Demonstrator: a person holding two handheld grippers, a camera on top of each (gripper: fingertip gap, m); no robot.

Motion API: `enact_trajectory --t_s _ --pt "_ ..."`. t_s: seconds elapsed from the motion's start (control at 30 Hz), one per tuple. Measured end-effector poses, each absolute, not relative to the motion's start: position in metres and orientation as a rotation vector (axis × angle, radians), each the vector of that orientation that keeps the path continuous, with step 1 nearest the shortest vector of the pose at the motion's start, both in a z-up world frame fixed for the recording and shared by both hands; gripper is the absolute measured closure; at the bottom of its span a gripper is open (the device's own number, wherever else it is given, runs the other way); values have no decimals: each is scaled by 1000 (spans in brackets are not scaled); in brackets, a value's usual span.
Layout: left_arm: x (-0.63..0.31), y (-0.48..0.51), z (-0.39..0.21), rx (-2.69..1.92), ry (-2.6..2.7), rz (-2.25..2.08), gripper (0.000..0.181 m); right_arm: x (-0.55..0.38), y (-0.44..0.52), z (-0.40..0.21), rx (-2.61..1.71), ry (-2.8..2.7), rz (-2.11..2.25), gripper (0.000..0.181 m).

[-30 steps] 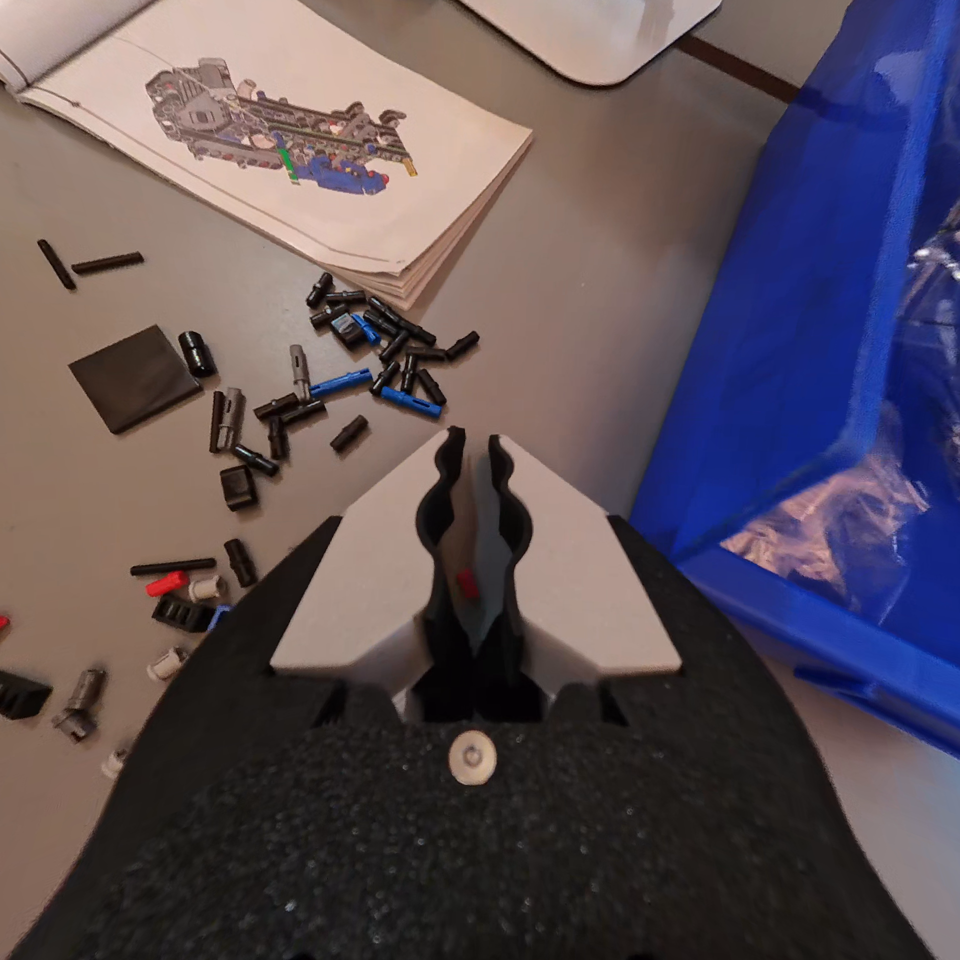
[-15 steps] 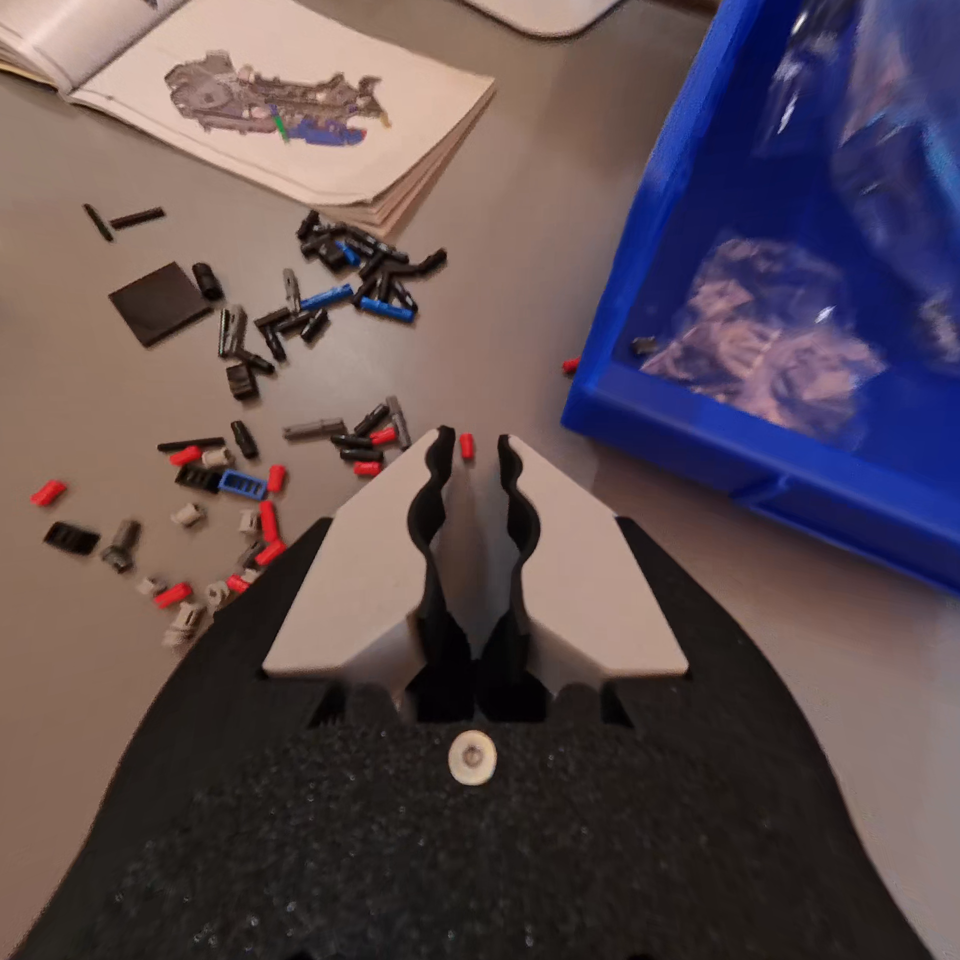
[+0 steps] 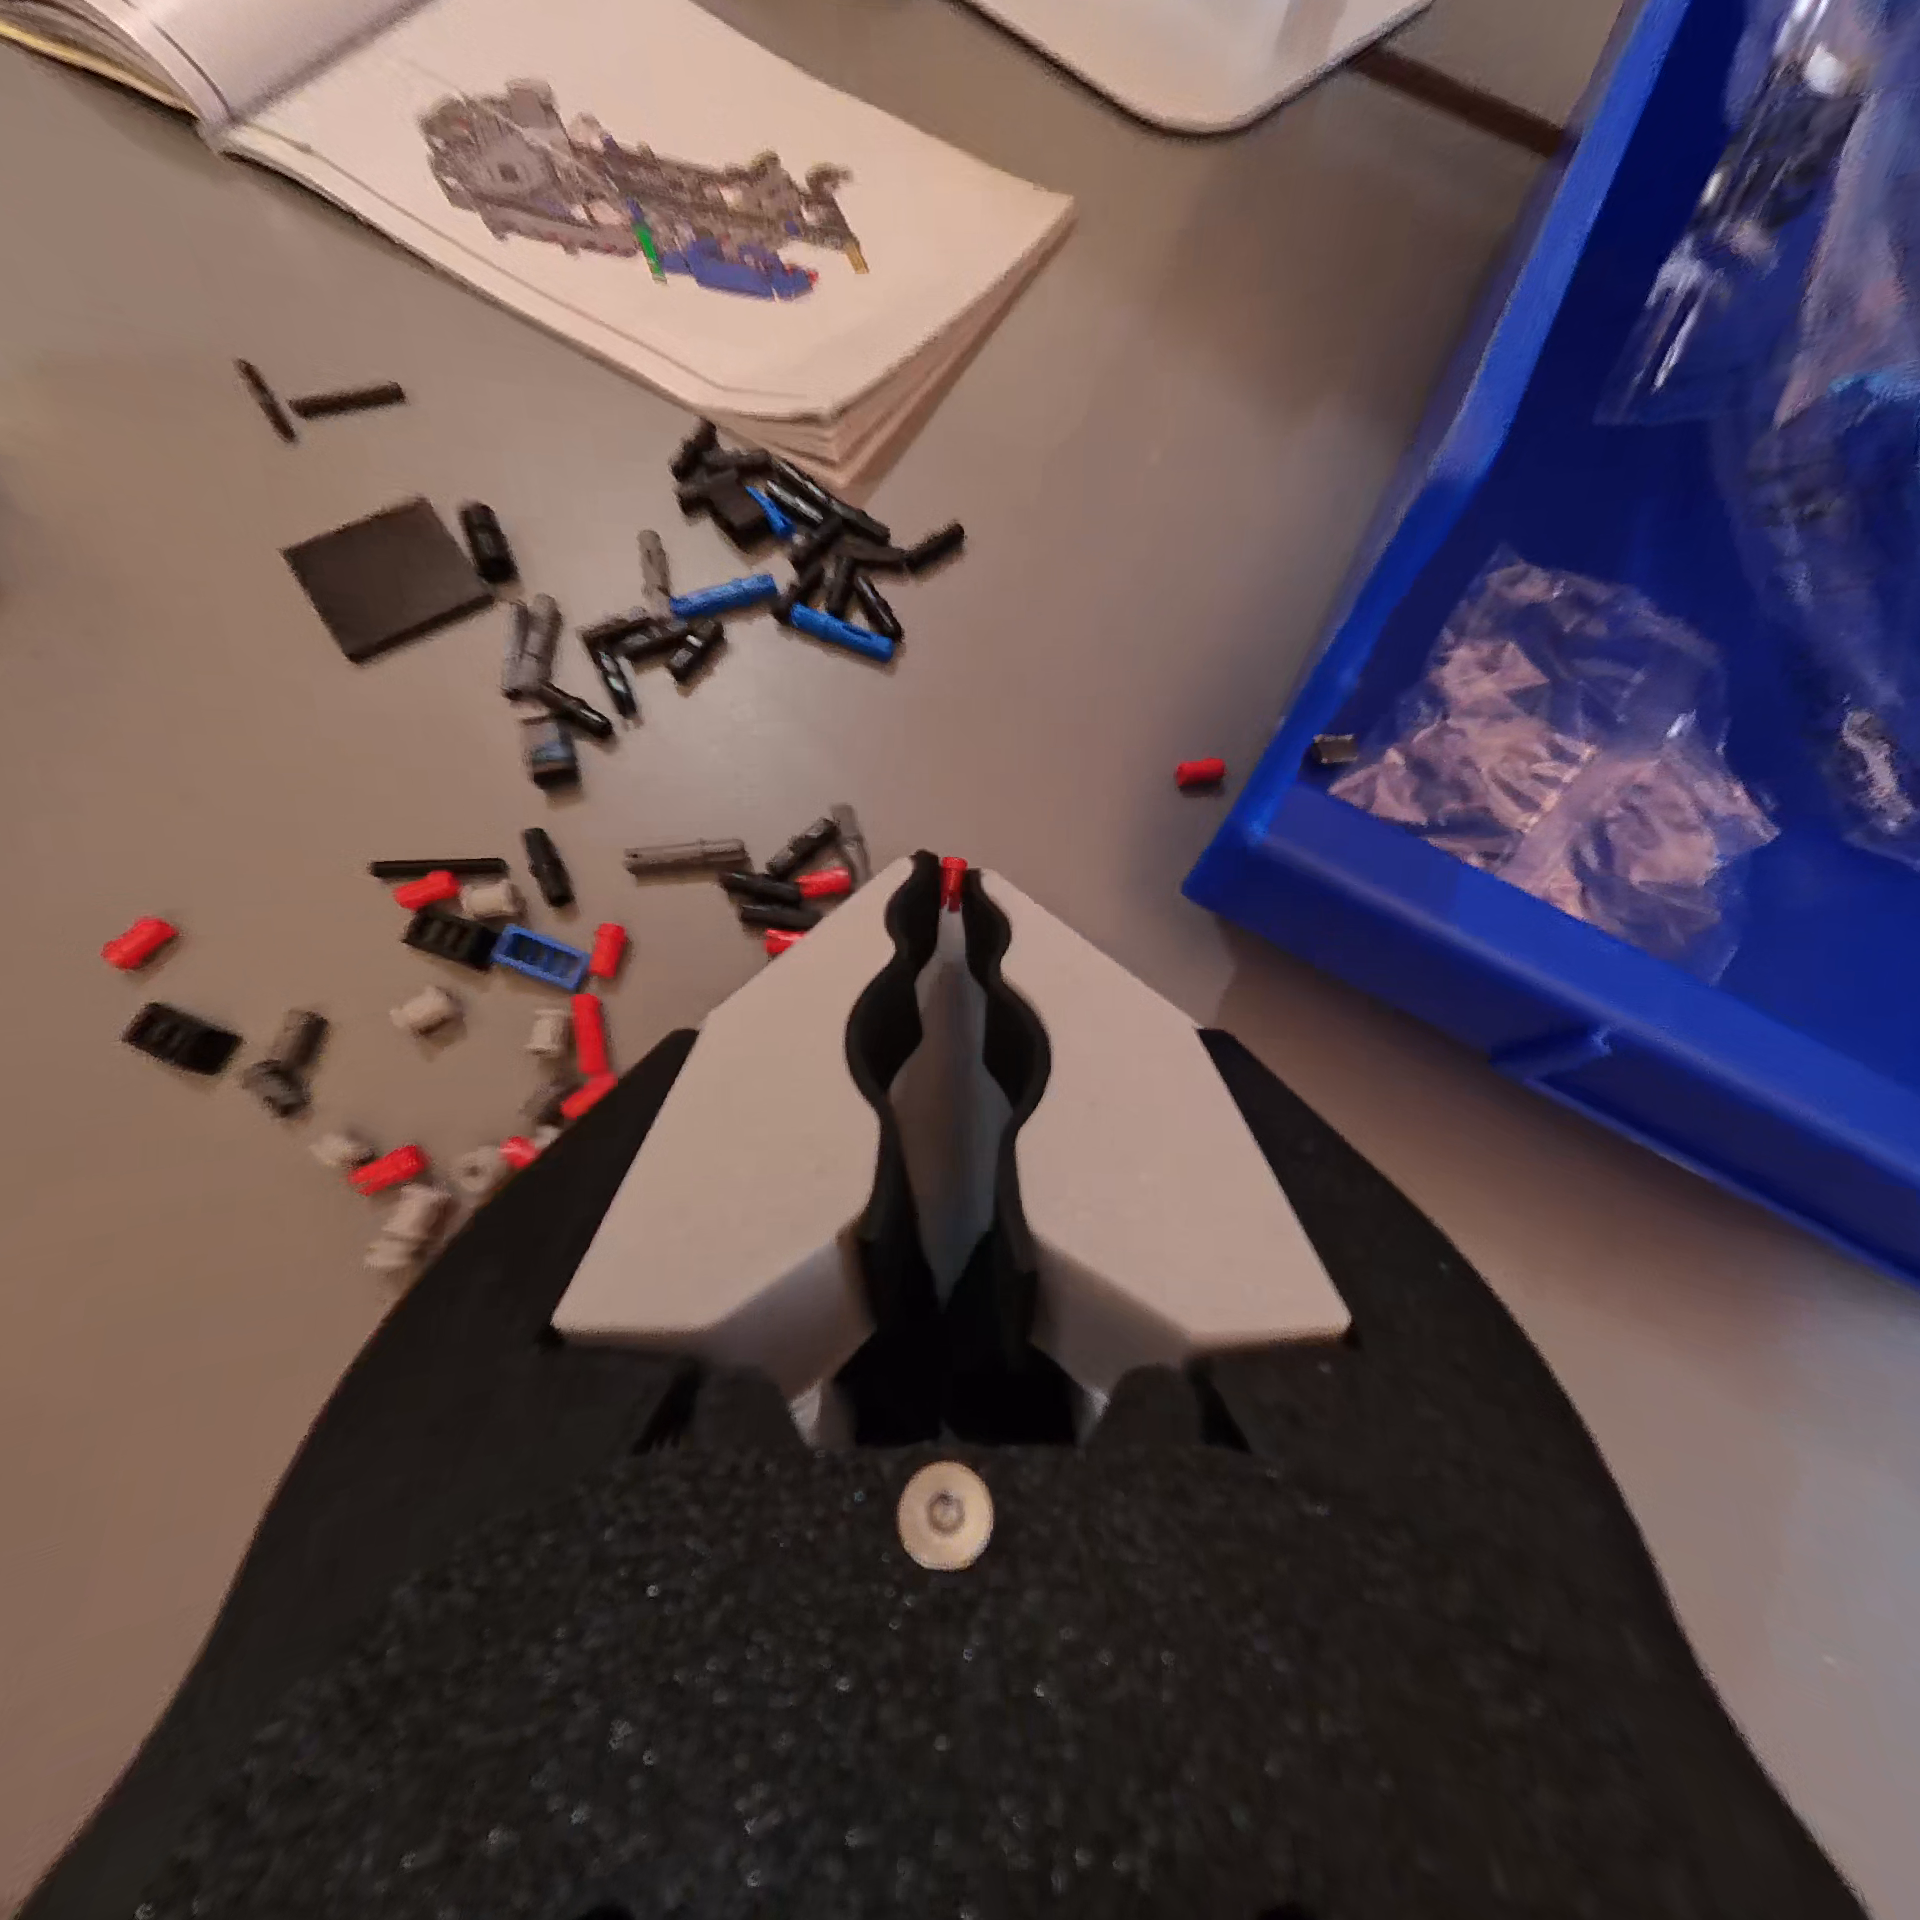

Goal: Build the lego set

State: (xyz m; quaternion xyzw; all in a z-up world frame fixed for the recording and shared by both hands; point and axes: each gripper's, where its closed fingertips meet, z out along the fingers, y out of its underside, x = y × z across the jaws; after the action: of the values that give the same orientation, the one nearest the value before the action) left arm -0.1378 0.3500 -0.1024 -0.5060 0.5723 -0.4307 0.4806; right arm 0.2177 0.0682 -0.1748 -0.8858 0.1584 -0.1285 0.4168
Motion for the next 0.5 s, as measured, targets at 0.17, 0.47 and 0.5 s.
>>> enact_trajectory --t_s 0.17,0.47,0.5 --pt "-137 349 -104 -1233 1408 -1033 162 125 94 -121 -2123 49 -155 178" --pt "-136 348 -105 -1230 1419 -1024 162 -73 100 -134 -2094 -468 339 178" --pt "-136 348 -106 -1233 1422 -1024 162 -87 102 -135 -2083 -484 370 178"
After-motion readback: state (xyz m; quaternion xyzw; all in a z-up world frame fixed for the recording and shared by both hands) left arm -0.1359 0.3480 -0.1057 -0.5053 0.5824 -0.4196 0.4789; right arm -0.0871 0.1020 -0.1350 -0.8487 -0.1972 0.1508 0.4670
